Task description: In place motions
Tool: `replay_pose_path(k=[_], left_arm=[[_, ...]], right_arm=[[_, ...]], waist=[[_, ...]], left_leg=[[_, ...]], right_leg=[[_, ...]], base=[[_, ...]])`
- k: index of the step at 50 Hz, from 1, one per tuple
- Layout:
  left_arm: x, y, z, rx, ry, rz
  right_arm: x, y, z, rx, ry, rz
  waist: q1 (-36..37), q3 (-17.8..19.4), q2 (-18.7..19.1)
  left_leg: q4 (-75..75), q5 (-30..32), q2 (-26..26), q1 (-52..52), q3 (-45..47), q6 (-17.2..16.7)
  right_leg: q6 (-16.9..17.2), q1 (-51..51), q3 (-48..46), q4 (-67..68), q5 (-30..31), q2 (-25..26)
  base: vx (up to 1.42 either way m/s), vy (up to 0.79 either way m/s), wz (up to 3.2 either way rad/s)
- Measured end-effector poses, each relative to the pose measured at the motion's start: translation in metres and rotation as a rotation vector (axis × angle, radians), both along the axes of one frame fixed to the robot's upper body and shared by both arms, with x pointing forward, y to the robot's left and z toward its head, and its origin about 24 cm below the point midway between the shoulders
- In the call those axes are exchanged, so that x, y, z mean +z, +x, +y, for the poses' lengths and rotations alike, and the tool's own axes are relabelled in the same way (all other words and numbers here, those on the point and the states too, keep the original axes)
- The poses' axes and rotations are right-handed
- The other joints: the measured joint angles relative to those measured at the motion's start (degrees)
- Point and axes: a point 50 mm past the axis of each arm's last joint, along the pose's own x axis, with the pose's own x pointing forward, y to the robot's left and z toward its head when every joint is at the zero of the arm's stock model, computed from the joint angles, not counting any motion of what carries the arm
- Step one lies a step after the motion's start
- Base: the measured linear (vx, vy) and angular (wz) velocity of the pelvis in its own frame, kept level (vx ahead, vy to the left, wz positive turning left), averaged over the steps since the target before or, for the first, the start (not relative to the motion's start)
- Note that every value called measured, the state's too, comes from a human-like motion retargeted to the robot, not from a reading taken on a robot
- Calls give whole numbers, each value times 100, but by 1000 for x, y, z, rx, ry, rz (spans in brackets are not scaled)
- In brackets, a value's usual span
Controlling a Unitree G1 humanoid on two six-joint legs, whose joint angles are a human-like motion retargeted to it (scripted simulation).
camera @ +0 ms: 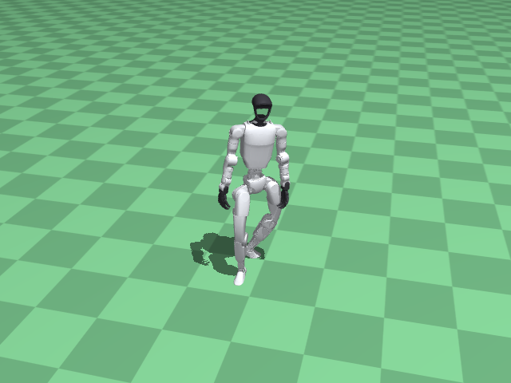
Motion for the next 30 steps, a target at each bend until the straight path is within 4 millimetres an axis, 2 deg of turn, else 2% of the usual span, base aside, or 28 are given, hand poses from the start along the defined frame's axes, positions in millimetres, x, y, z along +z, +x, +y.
replay_pose_path(k=[2,3,5,7,10,11,12,13,15,18,20,23,27,28,30], left_arm=[[2,8,7,-1,26,-32],[3,15,7,-14,29,-50],[3,23,5,-35,27,-64],[3,29,1,-28,21,-70],[2,30,-5,26,12,-76],[1,27,-8,54,8,-76],[0,24,-11,87,2,-75],[-1,19,-14,130,-11,-74],[-4,-6,-22,236,-58,-29],[-3,-47,-33,339,-168,121],[-2,-58,-37,315,-165,190],[-3,-56,-28,255,-62,162],[-3,-57,-19,162,-26,160],[-3,-54,-17,146,-27,156],[-2,-45,-12,127,-27,136]], right_arm=[[1,-5,-5,2,-22,16],[1,-7,-9,-2,-37,22],[2,-14,-15,-4,-60,44],[3,-15,-20,8,-79,49],[4,-7,-25,43,-93,30],[5,0,-26,57,-92,14],[5,8,-26,76,-90,-7],[6,20,-25,106,-86,-35],[7,37,-17,197,-73,-68],[3,40,6,270,-37,-78],[1,36,15,177,3,-96],[-1,27,25,93,76,-97],[-3,5,19,150,43,-43],[-3,4,17,174,24,-38],[-2,2,11,210,-5,-18]], waist=[[454,226,-198],[601,307,-237],[892,470,-292],[1213,691,-320],[2241,1073,-66],[2418,1194,75],[2484,1315,179],[2329,1435,210],[2202,1494,339],[629,1122,426],[375,1060,516],[1195,1124,320],[1742,843,344],[1630,804,393],[906,748,451]], left_leg=[[1295,62,311,-677,-1316,433],[1432,92,45,-1156,-2097,413],[1195,192,-927,-1950,-3796,84],[144,344,-1616,-2167,-4820,-93],[-1851,485,-2049,-2009,-6148,-725],[-2198,830,-2248,-1902,-7070,-986],[-2449,1115,-2358,-1817,-7585,-1053],[-2509,1276,-2290,-1779,-7287,-732],[-2461,1222,-1485,-1716,-5418,-559],[-2492,1112,-1783,-1529,-6502,-494],[-2668,1064,-1612,-1380,-6303,-605],[-2710,1085,-1542,-1360,-5256,-578],[-2874,1000,-1531,-1307,-4392,-392],[-2948,938,-1555,-1232,-4429,-357],[-2978,836,-1580,-1155,-4969,-461]], right_leg=[[-109,117,508,-173,37,193],[-149,77,636,-278,156,179],[-264,81,901,-524,356,257],[-435,134,1155,-780,473,422],[-641,245,1831,-1037,472,1151],[-582,309,1952,-1017,517,1370],[-506,334,2030,-913,534,1510],[-395,285,2022,-644,495,1491],[-247,-6,2585,-19,453,1728],[-217,35,2294,-201,499,1789],[-183,108,2189,-382,622,1826],[-126,325,2786,-707,923,1796],[-108,343,3449,-929,1100,1914],[-113,328,3440,-953,1108,1960],[-75,355,2970,-1002,1047,1838]], base=[[15,-18,-201],[-3,0,-138],[-5,5,-98],[-4,7,-164],[0,8,-316],[7,4,-269],[2,3,-175],[4,6,-163],[21,14,-175],[23,9,47],[3,3,-2],[10,-1,-226],[21,0,-181],[0,0,0],[-6,0,137]])
